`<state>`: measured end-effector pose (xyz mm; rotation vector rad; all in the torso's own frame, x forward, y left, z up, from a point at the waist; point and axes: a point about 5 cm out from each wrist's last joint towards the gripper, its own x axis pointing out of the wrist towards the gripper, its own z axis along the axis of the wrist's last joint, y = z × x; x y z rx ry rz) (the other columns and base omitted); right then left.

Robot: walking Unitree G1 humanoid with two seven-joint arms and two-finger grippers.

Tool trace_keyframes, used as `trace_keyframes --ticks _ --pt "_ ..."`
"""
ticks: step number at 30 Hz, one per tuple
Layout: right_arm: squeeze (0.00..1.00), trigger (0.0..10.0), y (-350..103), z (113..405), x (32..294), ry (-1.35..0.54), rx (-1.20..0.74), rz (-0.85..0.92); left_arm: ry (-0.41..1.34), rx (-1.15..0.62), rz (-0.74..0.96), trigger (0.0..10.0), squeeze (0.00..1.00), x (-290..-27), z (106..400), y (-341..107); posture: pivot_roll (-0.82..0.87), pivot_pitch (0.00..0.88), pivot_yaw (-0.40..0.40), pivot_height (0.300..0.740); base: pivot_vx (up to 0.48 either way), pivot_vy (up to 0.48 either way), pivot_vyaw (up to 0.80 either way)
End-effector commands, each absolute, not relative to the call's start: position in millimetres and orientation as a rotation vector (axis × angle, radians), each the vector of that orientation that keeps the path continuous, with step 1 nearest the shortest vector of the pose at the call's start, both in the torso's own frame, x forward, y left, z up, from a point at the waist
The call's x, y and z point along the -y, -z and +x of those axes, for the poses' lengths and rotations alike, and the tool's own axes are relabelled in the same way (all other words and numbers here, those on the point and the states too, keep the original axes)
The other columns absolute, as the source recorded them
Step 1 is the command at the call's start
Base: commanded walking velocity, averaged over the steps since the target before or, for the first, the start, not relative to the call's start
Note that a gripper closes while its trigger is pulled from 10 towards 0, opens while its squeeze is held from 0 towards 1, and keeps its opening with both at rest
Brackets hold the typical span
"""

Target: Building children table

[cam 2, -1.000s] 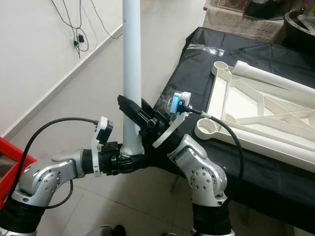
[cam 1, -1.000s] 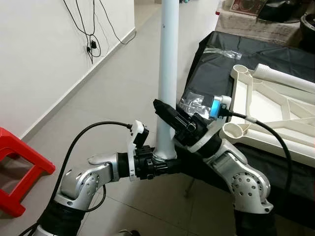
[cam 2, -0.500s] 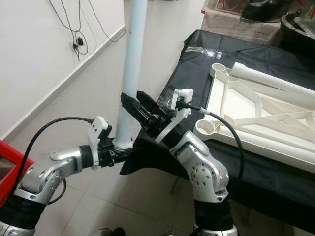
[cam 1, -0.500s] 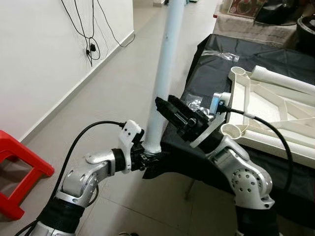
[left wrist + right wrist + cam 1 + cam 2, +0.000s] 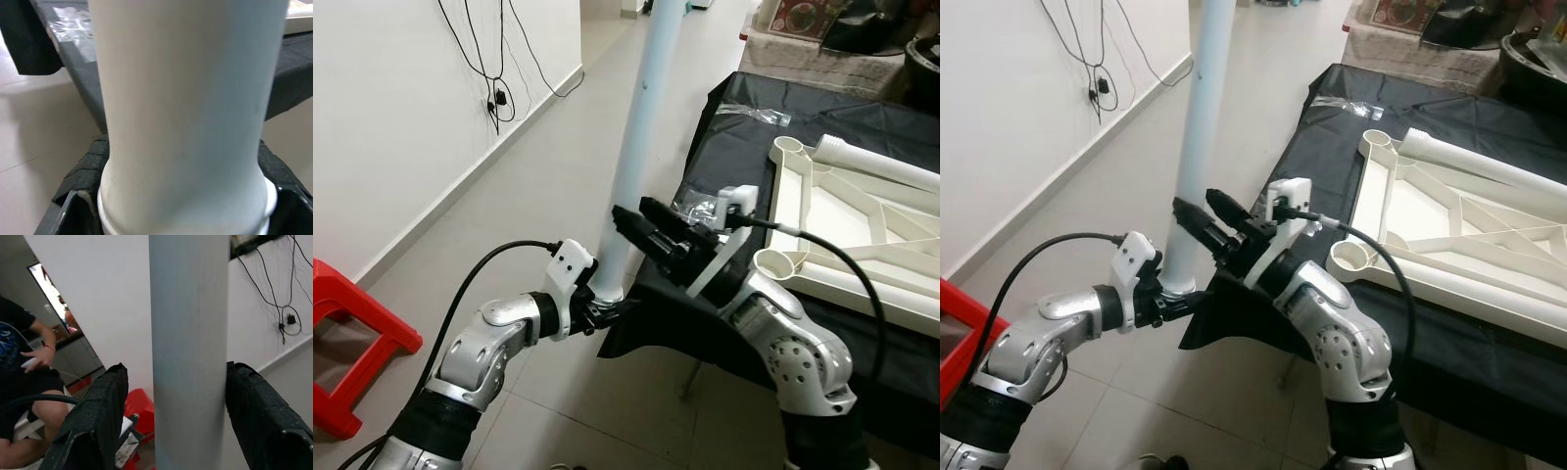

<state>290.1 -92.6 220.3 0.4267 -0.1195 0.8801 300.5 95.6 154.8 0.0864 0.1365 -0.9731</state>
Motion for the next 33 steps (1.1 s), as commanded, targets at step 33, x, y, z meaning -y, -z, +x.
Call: trace_keyframes --ticks 33 --pt "0.0 10.0 -210.9 300.7 87.0 -0.776 0.045 0.334 1.095 -0.154 0.203 10.0 0.0 -88.9 285.8 -137.3 0.08 0.121 -0.03 0.74 0.0 0.0 0.0"
